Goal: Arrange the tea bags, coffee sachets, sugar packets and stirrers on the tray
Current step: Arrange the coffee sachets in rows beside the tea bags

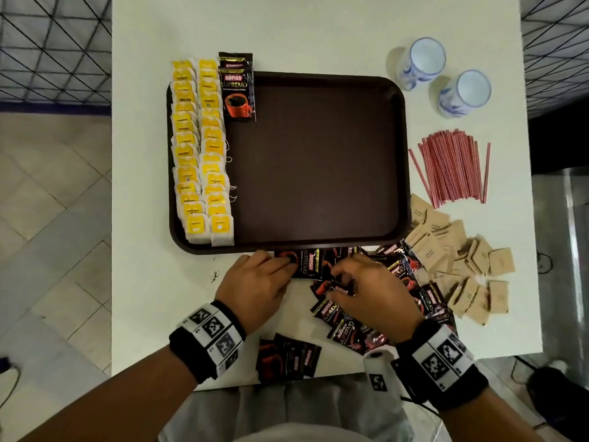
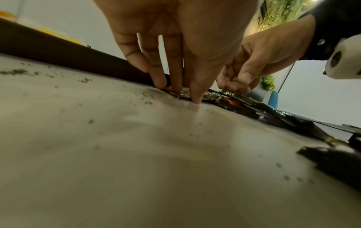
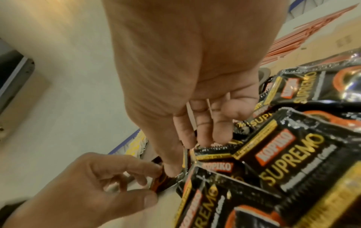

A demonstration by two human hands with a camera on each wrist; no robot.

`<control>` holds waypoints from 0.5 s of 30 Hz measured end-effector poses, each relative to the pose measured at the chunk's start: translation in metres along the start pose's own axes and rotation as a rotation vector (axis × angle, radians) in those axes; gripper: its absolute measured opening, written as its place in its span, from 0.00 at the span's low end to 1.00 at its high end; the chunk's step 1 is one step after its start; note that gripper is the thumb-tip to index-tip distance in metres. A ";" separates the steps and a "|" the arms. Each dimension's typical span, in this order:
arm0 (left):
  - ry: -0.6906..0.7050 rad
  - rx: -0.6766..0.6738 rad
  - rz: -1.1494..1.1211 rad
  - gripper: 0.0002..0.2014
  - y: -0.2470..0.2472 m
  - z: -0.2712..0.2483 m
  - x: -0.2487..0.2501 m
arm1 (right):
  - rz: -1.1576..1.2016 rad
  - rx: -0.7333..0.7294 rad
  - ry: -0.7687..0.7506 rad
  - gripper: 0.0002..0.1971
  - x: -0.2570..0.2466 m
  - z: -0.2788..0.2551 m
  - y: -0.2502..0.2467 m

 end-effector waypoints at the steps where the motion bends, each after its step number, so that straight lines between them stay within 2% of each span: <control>1: -0.006 -0.007 0.013 0.16 -0.001 -0.002 0.001 | -0.044 -0.017 -0.012 0.22 0.001 -0.001 0.004; 5: -0.094 -0.066 0.018 0.24 -0.002 -0.016 0.003 | -0.170 -0.027 -0.075 0.28 0.000 -0.003 0.018; 9: -0.212 -0.140 0.011 0.37 -0.006 -0.021 0.008 | -0.186 -0.037 -0.111 0.26 -0.001 0.000 0.026; 12: -0.280 -0.186 0.003 0.37 -0.005 -0.025 0.007 | -0.168 -0.008 -0.118 0.19 -0.001 0.003 0.027; 15: -0.364 -0.203 -0.084 0.32 -0.004 -0.028 0.002 | -0.147 0.000 -0.148 0.15 -0.002 0.008 0.028</control>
Point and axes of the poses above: each hand's wrist, its own z-axis towards the middle knuckle, its own y-axis out of the palm, x = y × z, the point moved 3 cm from there along z, towards the middle knuckle, and after that the axes turned 8 degrees about -x, right-handed, at the moved point
